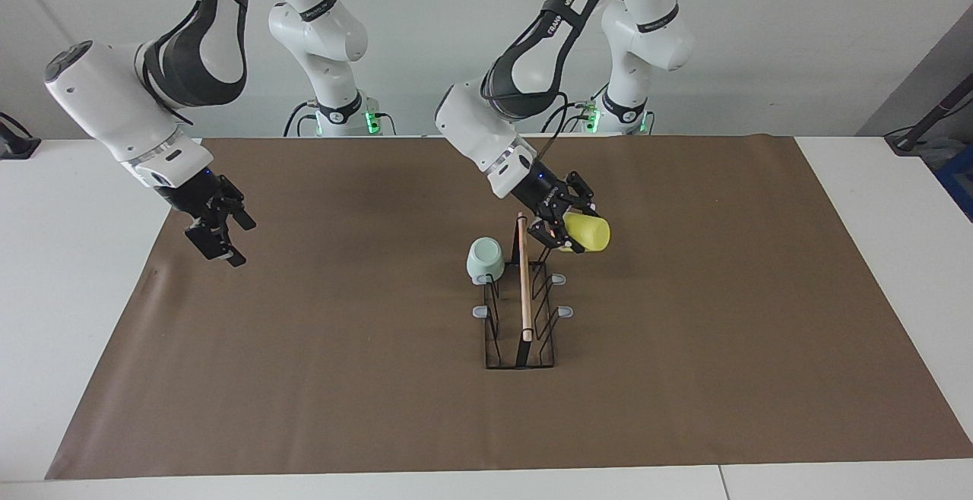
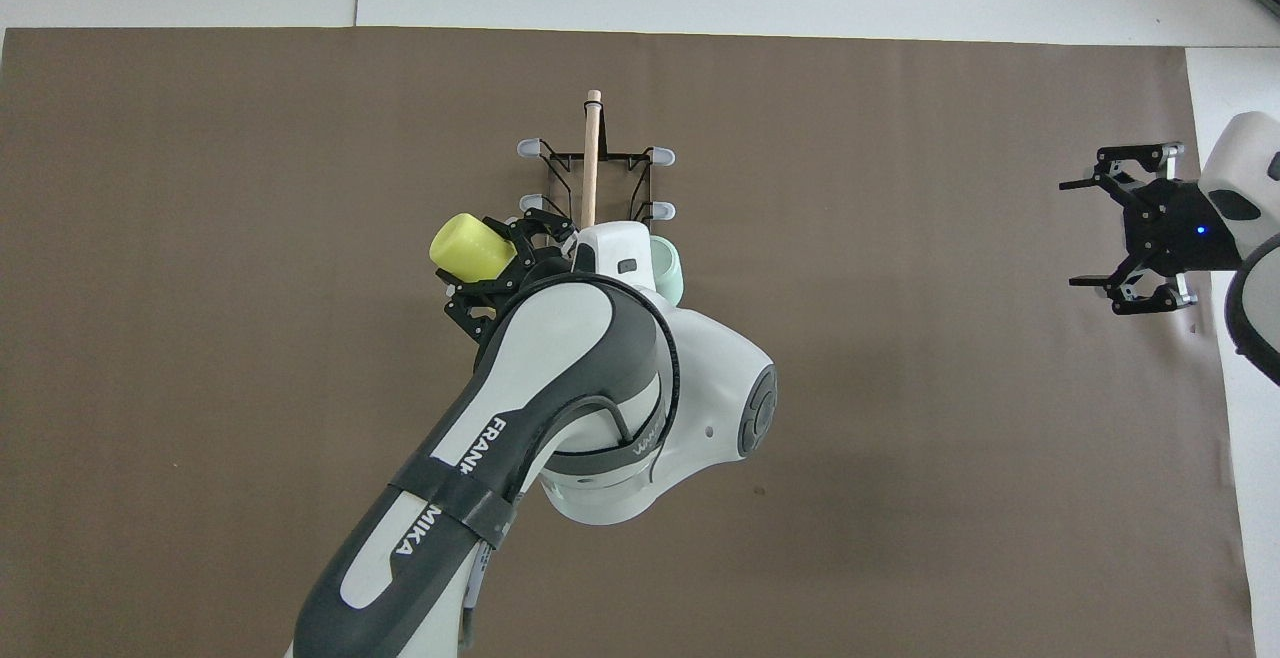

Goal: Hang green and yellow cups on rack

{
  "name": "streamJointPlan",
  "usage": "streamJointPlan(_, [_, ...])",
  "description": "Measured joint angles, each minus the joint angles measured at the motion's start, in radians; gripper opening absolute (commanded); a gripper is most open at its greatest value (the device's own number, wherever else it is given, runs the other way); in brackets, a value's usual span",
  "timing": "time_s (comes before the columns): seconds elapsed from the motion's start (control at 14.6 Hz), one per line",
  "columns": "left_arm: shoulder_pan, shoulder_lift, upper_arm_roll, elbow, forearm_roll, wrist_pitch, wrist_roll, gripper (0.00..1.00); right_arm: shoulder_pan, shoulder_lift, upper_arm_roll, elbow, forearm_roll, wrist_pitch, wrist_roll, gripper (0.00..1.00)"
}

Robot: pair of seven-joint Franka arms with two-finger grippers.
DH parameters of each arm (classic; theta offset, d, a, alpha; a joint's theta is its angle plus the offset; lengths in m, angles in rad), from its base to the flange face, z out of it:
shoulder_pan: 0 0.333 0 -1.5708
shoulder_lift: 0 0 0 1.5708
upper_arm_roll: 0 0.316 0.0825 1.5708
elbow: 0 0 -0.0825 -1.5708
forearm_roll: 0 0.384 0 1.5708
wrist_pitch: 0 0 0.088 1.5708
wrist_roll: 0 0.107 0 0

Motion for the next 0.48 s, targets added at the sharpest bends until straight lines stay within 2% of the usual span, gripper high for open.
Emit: streamJointPlan(0.48, [-0.016, 0.028, -0.002, 0.023, 0.0, -0.002, -0.009, 0.0, 0.065, -0.018, 0.016, 0.169, -0.241, -0.242, 0.46, 1.0])
